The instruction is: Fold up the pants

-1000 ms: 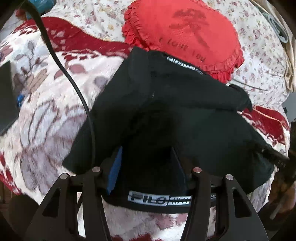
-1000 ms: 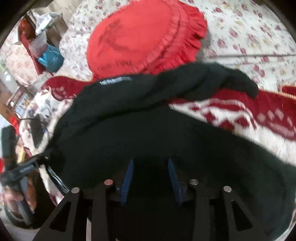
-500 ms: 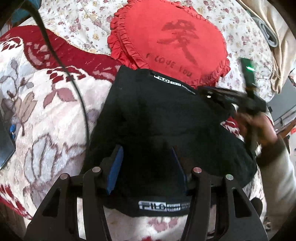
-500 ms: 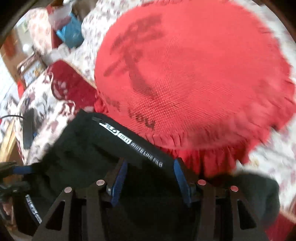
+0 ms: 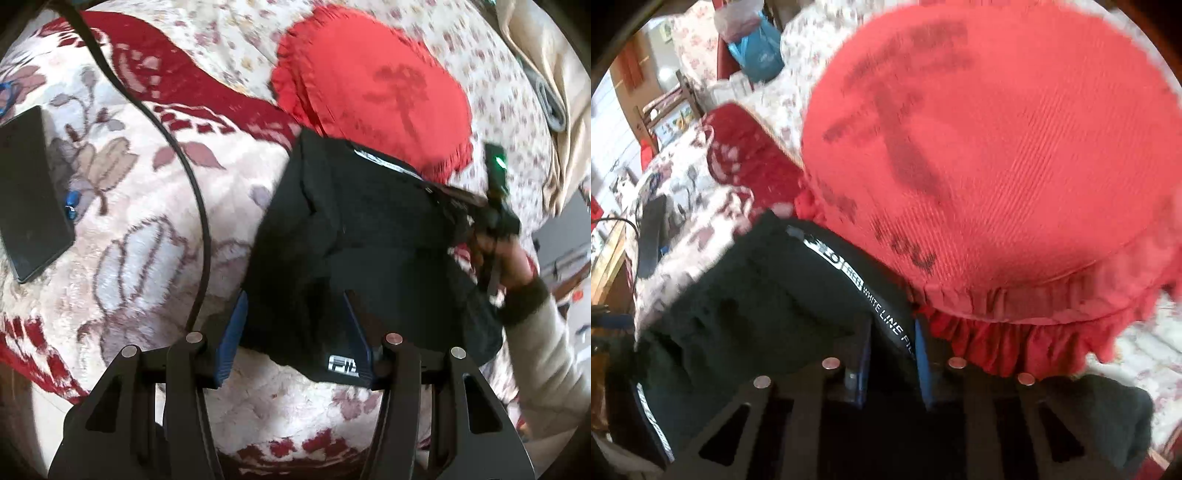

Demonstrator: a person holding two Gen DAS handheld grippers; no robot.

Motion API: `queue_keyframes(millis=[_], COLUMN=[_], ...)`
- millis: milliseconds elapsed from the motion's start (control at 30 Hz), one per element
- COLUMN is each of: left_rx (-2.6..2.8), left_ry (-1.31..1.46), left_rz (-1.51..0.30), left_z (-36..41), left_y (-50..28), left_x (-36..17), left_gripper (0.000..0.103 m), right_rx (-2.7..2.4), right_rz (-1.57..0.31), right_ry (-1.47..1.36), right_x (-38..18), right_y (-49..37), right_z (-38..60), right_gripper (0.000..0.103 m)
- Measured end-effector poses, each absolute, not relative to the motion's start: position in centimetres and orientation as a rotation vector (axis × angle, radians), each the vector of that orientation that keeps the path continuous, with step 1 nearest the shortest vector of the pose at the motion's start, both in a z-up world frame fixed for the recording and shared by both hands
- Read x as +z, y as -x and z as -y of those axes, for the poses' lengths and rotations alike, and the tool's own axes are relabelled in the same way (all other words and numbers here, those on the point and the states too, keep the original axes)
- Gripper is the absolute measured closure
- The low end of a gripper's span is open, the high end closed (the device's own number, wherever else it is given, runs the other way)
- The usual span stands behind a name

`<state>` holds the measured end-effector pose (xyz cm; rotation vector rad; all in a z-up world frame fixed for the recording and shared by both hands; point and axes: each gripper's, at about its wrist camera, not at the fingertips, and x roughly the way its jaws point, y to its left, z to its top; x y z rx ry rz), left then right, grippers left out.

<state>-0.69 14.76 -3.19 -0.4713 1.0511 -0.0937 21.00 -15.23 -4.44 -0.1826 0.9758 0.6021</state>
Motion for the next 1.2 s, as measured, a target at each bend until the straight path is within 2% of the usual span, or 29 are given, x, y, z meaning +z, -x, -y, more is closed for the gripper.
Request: queue_keyframes(millis=[200, 333, 400, 500, 567, 633, 700, 767, 800, 1033, 1200], left_rx=[-0.083, -0.084, -0.068, -0.047, -0.041, -0.034, -0.046, -0.062, -0.071, -0.119, -0.142], left_ry=[0.49, 0.535, 0.546, 0.58, 0.599, 0.588, 0.558, 0.543, 0.535, 0.425, 0.371], left_rz=[-0.973, -0.933, -0.92, -0.911, -0.898, -0.881, -0.86, -0.865, -0.879, -0.933, -0.974], left_z=[-15.4, -15.8, -16.0, -16.6, -16.9, -16.8, -16.0, -15.3, -14.8, -10.4, -7.9], left_y=[1.1, 1.9, 2.3, 2.3, 2.8, 3.1, 3.3, 3.1, 2.8, 0.8, -0.9], left_x=[-1.6, -1.2, -1.1, -1.1, -0.7, -0.2, 0.4, 0.4, 0.1, -1.8, -3.6], left_gripper=[0.051, 0.051, 0.051, 0.051, 0.049, 0.042, 0.039, 0.038, 0.038, 0.038, 0.038], right_rx=[0.571, 0.584, 0.611, 0.672, 0.66, 0.617, 0.606, 0.615, 0.596, 0.264, 0.122], right_rz=[-0.759, -0.667, -0.684, -0.827, -0.875, -0.881, -0.857, -0.841, -0.828, -0.822, -0.924], right_ry=[0.227, 0.304, 0.29, 0.229, 0.235, 0.224, 0.189, 0.096, 0.04, -0.167, -0.192], right_x=[3.1, 4.9, 3.8, -1.2, -3.9, -5.2, -4.2, -2.6, -1.7, 1.2, 0.4], right_y=[-12.6, -4.6, -1.2, 2.9, 4.3, 5.3, 5.5, 5.2, 4.9, -1.9, -10.5], right_z=[14.5, 13.2, 12.7, 11.1, 10.3, 10.1, 10.9, 12.8, 14.2, 25.1, 29.2], right_gripper=[0.084, 0.084, 0.084, 0.084, 0.081, 0.079, 0.076, 0.052, 0.047, 0.045, 0.045])
